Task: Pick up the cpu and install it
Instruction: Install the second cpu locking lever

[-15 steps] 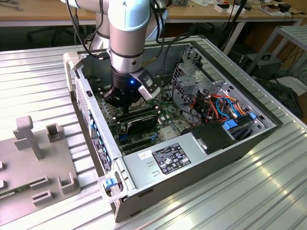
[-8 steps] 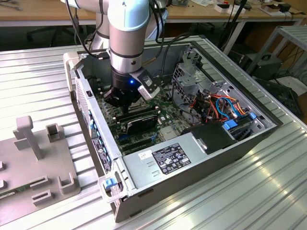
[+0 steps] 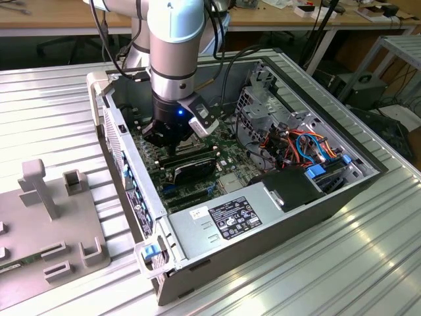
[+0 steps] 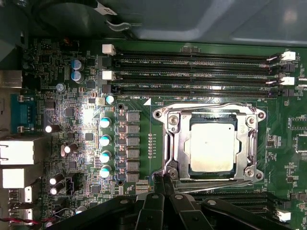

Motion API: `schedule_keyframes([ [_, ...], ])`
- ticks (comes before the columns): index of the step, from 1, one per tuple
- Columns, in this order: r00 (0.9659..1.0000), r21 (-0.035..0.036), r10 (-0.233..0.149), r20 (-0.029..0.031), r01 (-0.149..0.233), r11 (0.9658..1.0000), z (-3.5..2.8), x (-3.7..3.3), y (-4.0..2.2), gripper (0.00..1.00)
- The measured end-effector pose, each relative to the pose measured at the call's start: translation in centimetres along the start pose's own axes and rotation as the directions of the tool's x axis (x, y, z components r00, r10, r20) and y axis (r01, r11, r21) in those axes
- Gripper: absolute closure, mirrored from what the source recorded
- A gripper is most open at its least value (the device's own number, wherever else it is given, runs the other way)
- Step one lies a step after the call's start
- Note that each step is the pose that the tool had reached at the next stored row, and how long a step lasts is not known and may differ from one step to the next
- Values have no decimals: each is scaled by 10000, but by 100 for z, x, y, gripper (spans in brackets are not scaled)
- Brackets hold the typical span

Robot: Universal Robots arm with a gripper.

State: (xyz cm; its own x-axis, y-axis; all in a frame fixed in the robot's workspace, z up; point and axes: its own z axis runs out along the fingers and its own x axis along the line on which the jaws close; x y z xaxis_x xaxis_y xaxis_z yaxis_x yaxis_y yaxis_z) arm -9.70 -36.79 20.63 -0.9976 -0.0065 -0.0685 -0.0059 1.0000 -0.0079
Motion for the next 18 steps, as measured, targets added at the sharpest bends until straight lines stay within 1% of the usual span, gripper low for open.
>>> schedule_keyframes([
  [18, 10000, -1, -1, 1, 1, 10000, 7, 20, 34, 89],
])
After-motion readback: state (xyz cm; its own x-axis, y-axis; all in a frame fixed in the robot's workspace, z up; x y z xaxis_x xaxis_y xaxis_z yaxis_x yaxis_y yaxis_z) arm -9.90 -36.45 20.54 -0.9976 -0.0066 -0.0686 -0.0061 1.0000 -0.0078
